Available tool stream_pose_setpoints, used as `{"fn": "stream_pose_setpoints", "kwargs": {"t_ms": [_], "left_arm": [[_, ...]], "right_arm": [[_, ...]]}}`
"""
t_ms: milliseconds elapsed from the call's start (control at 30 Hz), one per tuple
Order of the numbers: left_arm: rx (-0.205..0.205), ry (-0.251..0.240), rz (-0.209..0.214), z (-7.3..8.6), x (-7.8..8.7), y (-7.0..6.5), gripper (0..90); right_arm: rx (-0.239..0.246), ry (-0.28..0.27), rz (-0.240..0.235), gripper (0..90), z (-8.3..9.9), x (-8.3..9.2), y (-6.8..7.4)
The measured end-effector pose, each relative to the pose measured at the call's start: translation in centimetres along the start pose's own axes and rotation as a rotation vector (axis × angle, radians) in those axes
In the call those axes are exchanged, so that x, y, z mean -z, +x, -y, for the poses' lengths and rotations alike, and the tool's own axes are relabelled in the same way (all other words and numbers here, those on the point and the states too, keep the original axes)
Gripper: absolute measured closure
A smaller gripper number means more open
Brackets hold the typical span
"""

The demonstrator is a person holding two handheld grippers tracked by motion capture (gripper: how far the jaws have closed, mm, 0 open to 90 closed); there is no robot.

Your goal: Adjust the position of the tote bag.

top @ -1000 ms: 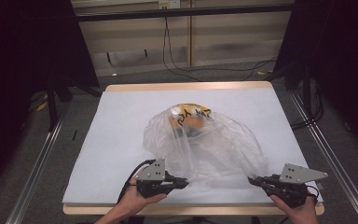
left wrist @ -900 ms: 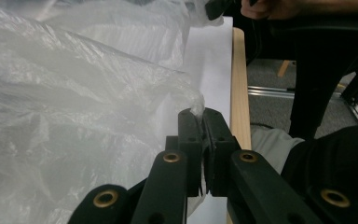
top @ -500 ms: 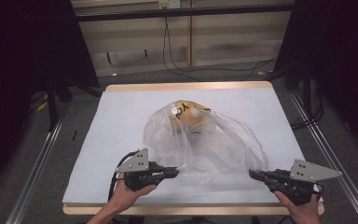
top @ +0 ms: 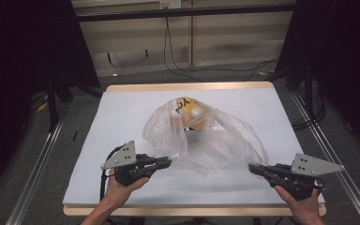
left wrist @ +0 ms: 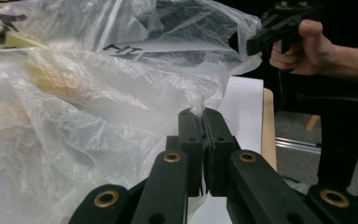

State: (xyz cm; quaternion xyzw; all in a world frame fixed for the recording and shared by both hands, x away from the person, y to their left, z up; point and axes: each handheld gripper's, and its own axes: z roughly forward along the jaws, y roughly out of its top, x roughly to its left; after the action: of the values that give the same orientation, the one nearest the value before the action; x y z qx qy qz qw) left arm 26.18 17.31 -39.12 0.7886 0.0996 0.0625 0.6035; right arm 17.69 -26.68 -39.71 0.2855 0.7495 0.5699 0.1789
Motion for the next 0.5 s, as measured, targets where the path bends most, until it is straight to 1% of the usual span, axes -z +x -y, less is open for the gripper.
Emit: {"fn": "stream_pose_setpoints", "kwargs": {"t_ms": [67,133,167,200,267,333,367,400,467,500], "left_arm": [[-0.003,-0.015,-0.007,-0.2,0.4,0.1,87.9],[-0.005,-0.027,-0.03,-0.7,0.9,0.2,87.9],[0.014,-0.042,-0.042,-0.8,1.2,0.2,87.9],[0.024,-0.06,-0.048,-1.0,1.6,0.4,88.0],[0.0,-0.058,-0.073,-1.3,2.2,0.5,88.0],[0.006,-0.078,-0.088,-1.7,3.0,0.8,88.0],[0.003,-0.08,-0.102,-1.9,3.3,1.0,88.0],[-0.005,-0.093,-0.106,-2.1,3.6,1.2,88.1],[-0.004,-0.111,-0.125,-2.5,4.2,1.4,88.1],[-0.011,-0.115,-0.132,-2.7,4.5,1.5,88.1]], "right_arm": [[0.005,-0.012,-0.002,90.0,-0.5,0.1,0.0],[0.01,-0.025,0.007,90.0,-1.1,0.3,-0.2],[0.011,-0.033,0.005,90.0,-1.4,0.3,-0.3],[0.016,-0.037,0.026,90.0,-1.7,0.3,-0.4],[0.023,-0.05,0.018,90.0,-2.4,0.4,-0.7],[0.025,-0.056,0.016,90.0,-3.2,0.4,-1.0],[0.019,-0.064,0.012,90.0,-3.5,0.4,-1.3],[0.019,-0.078,0.017,90.0,-3.8,0.4,-1.5],[0.024,-0.098,0.018,90.0,-4.5,0.2,-1.9],[0.029,-0.102,0.017,90.0,-4.9,0.2,-2.0]]}}
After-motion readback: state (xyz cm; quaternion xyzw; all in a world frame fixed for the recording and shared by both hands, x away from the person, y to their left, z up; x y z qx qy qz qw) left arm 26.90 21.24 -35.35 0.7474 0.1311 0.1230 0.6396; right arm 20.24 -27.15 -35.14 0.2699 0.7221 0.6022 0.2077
